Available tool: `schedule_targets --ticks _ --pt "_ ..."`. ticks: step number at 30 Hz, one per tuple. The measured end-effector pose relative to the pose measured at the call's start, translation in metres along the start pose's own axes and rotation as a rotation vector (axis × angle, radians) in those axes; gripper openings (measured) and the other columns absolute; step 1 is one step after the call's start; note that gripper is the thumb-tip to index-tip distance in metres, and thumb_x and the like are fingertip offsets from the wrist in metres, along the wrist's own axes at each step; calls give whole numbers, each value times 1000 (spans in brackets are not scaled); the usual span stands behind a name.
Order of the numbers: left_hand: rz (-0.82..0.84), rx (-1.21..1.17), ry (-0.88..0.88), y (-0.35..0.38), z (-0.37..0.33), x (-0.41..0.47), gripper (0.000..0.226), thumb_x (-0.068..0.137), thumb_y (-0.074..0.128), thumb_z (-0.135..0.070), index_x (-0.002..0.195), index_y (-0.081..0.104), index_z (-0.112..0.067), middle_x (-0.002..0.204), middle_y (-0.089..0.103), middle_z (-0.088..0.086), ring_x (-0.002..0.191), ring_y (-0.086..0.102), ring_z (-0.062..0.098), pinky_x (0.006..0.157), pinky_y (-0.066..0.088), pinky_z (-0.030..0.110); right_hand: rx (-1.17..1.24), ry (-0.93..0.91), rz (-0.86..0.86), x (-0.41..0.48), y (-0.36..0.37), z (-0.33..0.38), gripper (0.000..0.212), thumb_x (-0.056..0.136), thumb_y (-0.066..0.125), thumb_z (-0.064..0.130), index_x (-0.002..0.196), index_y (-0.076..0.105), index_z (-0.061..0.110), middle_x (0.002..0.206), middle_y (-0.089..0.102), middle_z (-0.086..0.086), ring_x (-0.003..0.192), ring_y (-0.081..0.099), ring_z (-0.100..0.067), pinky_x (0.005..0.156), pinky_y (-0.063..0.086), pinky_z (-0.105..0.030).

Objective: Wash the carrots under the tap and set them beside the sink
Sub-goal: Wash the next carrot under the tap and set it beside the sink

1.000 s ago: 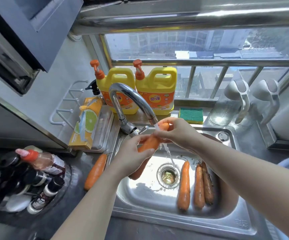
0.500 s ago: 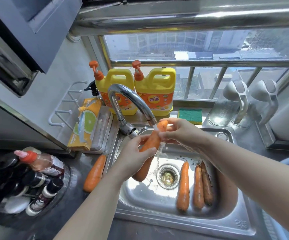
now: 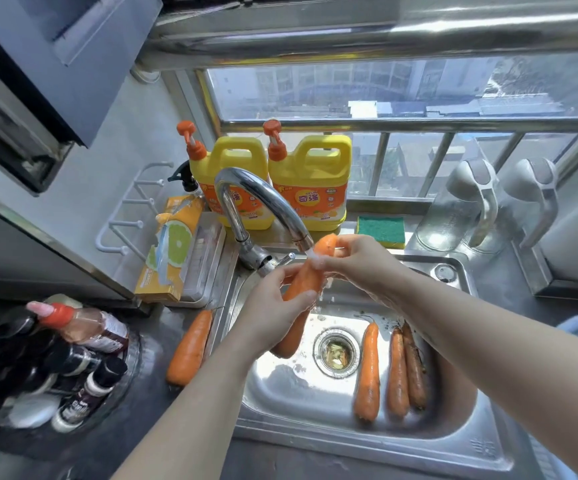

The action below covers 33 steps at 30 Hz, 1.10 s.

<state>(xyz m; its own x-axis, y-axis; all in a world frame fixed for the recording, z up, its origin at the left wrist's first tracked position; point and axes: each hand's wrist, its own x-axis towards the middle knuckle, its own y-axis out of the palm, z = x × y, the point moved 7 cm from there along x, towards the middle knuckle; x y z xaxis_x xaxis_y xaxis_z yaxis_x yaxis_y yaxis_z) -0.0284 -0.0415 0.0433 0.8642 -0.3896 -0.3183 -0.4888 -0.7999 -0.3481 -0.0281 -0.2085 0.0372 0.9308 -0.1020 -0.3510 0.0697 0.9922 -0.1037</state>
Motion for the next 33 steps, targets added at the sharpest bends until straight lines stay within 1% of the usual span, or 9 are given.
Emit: schedule_targets --ticks 4,7,10,17,20,23,27,29,33 --pt "-10 -10 2 -2 0 -1 48 89 74 -21 134 57 -27 124 64 -9 109 66 13 92 56 36 -18 5 65 0 1 3 18 82 82 13 99 75 10 95 78 -8 96 74 -25 100 54 -46" --pt "-11 9 17 0 -3 -2 46 91 73 -22 132 56 -31 120 65 -13 108 66 11 91 54 33 -96 -23 -17 -2 -1 7 21 78 86 24 93 76 14 86 78 0 88 74 -18 94 57 -41" --pt "-11 -26 6 1 0 -2 43 90 73 -21 127 55 -34 120 65 -12 109 65 11 91 54 34 -19 4 27 -1 -1 7 24 80 84 23 96 76 8 93 78 -9 95 75 -27 97 56 -45" --pt "57 -148 -59 4 11 -5 48 89 75 -17 132 57 -22 127 64 -2 109 68 17 92 58 40 -4 -12 26 -4 5 -1 19 94 70 27 98 75 9 89 79 -8 87 76 -24 98 55 -46" --pt "81 -225 -122 6 20 -8 46 88 76 -15 131 60 -18 124 66 6 105 69 20 87 58 36 52 26 -8 -3 6 -10 34 103 56 26 92 75 0 89 77 -17 79 75 -27 95 57 -51" --pt "125 -294 -186 8 27 -12 40 91 71 -10 129 60 -16 120 69 9 102 70 22 81 56 33 50 45 29 -6 12 -15 37 101 59 32 96 75 -1 89 77 -15 78 76 -26 95 57 -49" --pt "164 -341 -238 7 35 -15 47 85 78 -16 129 60 -14 118 71 12 109 69 33 87 57 41 21 60 77 -8 17 -21 34 98 64 34 100 75 1 85 78 -9 80 76 -24 94 57 -44" --pt "165 -359 -260 6 39 -16 52 81 80 -18 129 61 -13 117 72 13 109 69 34 87 57 42 75 83 62 -6 16 -26 42 101 59 34 100 73 -5 87 77 -18 77 73 -27 93 58 -47" --pt "170 -385 -274 7 40 -18 39 90 71 -10 128 61 -12 116 72 14 109 69 35 91 56 45 93 91 24 -4 17 -29 48 101 57 40 96 73 -4 88 76 -23 74 72 -26 88 60 -45"
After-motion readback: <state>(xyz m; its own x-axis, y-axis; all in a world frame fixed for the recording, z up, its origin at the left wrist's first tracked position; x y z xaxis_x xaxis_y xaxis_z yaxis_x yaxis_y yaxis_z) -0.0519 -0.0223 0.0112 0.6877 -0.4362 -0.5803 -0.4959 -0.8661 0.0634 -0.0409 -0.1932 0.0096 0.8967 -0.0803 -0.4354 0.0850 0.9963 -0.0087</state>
